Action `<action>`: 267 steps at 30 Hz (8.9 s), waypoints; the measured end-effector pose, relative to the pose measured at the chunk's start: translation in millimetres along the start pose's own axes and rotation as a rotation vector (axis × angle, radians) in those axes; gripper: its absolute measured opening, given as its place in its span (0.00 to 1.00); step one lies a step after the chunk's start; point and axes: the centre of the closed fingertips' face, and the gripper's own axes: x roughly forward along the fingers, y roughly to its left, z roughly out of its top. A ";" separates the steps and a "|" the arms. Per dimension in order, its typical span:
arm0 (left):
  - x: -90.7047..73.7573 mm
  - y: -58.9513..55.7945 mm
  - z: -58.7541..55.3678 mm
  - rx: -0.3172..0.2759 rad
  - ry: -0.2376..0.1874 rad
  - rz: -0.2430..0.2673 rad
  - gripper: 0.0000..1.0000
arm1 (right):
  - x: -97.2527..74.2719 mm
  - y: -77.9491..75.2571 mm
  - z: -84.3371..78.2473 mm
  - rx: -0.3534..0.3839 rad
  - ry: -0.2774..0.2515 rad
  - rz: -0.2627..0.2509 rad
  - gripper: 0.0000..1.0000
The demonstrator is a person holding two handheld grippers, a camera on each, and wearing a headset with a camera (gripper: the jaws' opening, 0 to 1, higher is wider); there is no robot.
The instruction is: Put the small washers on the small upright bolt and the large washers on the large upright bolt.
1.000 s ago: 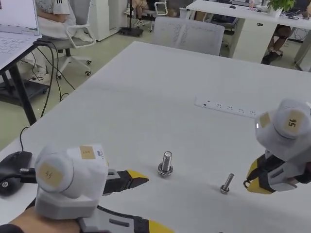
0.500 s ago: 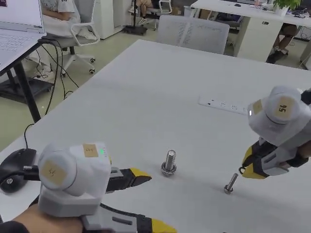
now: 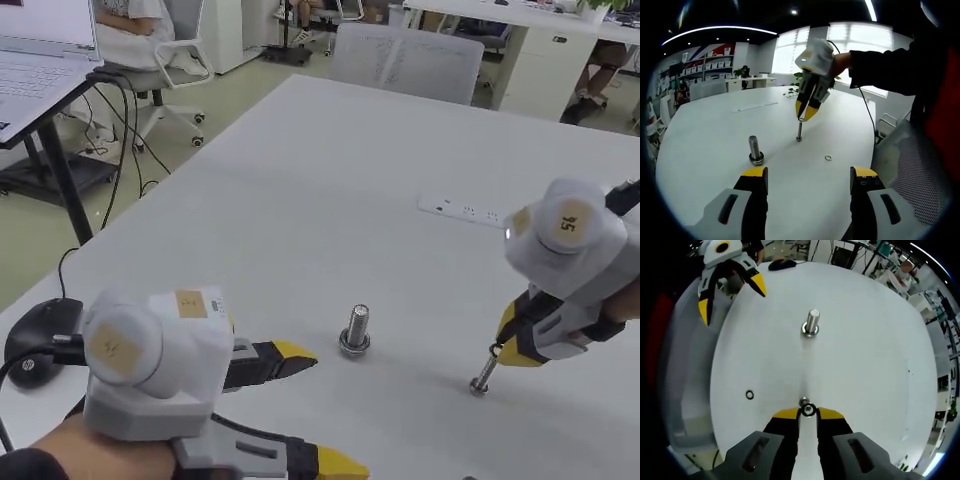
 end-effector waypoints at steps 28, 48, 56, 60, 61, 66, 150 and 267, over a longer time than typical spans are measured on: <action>0.8 0.9 -1.0 -0.006 0.004 0.003 0.66 | 20.5 1.8 -8.4 0.023 0.011 0.033 0.14; 0.7 1.0 -4.1 -0.012 0.015 0.003 0.66 | 47.6 2.6 -13.8 0.030 0.018 0.056 0.14; 0.4 1.1 -5.5 -0.013 0.018 0.002 0.66 | 53.9 3.2 -16.4 0.034 0.017 0.059 0.14; 0.1 1.5 -5.8 -0.014 0.017 0.003 0.66 | 55.9 5.0 -16.3 0.034 0.015 0.061 0.14; 0.1 1.7 -6.0 -0.013 0.018 0.003 0.66 | 57.0 5.5 -16.4 0.033 0.014 0.063 0.14; 0.1 1.8 -7.0 -0.014 0.019 0.004 0.66 | 58.6 6.1 -16.0 0.039 0.008 0.063 0.14; 1.8 -4.4 -2.2 0.008 0.011 -0.012 0.66 | 40.5 89.1 -18.4 0.114 -0.034 0.117 0.32; -4.5 -2.9 0.7 0.007 -0.012 -0.006 0.65 | -12.1 29.3 -7.5 -0.010 0.001 -0.025 0.13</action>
